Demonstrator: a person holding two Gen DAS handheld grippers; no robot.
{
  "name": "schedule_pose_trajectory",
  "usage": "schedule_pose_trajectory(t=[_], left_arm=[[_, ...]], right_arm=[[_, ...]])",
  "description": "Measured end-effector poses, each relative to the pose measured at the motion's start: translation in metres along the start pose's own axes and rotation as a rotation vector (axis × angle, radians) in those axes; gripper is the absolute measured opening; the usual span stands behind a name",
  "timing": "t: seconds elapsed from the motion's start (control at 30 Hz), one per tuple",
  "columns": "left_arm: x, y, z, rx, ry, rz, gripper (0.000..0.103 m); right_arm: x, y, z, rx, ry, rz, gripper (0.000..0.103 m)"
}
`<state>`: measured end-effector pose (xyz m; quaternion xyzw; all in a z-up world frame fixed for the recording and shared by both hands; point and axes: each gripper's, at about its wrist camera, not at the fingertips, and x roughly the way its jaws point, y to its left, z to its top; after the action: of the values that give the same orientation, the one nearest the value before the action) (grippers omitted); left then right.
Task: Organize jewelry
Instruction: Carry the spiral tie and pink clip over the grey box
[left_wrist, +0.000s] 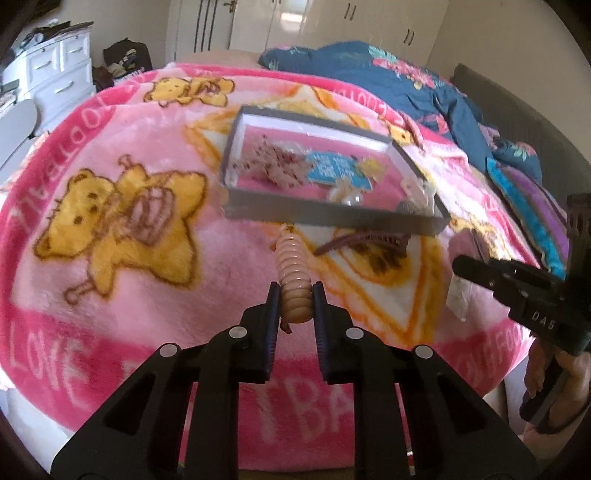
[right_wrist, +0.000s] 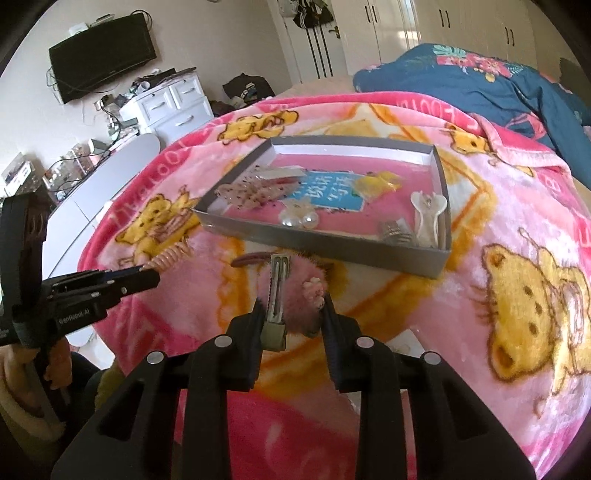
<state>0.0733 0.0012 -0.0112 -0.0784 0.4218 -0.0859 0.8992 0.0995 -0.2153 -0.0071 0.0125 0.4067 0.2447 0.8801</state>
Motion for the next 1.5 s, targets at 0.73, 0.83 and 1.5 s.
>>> schedule_pose_trajectory(t=[0.73,0.83,1.5], left_arm=[[-0.033,-0.005,0.063,-0.001,-0.148,0.023,0.01],[-0.03,-0.009,0.073,0.005,-0.155,0.015,0.01],[0.013,-0.032,0.111,0.045,-0.125,-0.016,0.01]], right_arm=[[-0.014,0.014,0.034,-0.02,-0.088,0.036,0.027],[-0.017,0.013,0.04,-0.017,-0.105,0.032,0.027],[-0.012,-0.029,0.064,0.044,-0.14,-0.06,0.027]])
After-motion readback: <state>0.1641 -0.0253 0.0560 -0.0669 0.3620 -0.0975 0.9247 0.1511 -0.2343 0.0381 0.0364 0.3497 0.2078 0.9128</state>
